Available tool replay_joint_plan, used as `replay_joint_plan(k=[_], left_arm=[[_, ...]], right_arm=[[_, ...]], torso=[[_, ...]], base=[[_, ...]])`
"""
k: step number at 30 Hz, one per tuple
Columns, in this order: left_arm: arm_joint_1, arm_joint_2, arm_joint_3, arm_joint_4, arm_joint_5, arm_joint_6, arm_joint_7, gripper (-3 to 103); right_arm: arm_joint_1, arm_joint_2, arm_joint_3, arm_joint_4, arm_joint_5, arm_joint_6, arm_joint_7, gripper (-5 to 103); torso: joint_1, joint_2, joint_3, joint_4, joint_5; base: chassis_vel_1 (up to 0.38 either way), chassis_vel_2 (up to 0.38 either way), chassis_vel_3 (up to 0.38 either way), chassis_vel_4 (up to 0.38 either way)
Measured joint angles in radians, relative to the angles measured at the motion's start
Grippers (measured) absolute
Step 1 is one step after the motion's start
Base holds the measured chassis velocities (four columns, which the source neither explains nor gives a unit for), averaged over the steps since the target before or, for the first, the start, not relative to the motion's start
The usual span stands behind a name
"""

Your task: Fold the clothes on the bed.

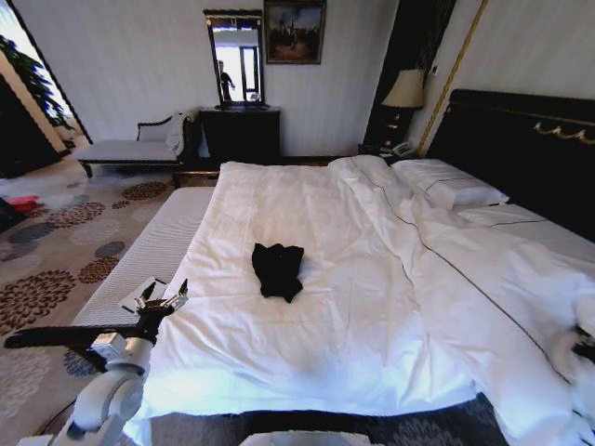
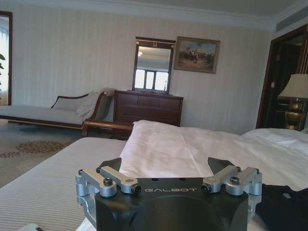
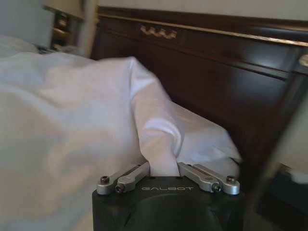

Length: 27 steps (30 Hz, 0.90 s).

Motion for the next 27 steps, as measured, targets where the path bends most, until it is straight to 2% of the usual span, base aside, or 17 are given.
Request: replay_joint_plan(k=[12, 27], left_arm=[[0.006, -0.009, 0.003, 0.006, 0.007, -0.001, 0.0, 100], [0.017, -0.016, 0.0, 0.004, 0.012, -0.005, -0.001, 100]], right_arm=[[0.026, 0.049, 0.012, -0.185, -0.071, 0.072, -0.008, 1], [0.06, 0.078, -0.03, -0.321, -0.134, 0.096, 0.021, 1]], torso=[[0.0, 0.0, 0.0, 0.0011, 0.0002], [0.0, 0.0, 0.0, 0.0009, -0.0001]], base=[[0.0, 0.0, 0.0, 0.0], [0.0, 0.0, 0.0, 0.0]])
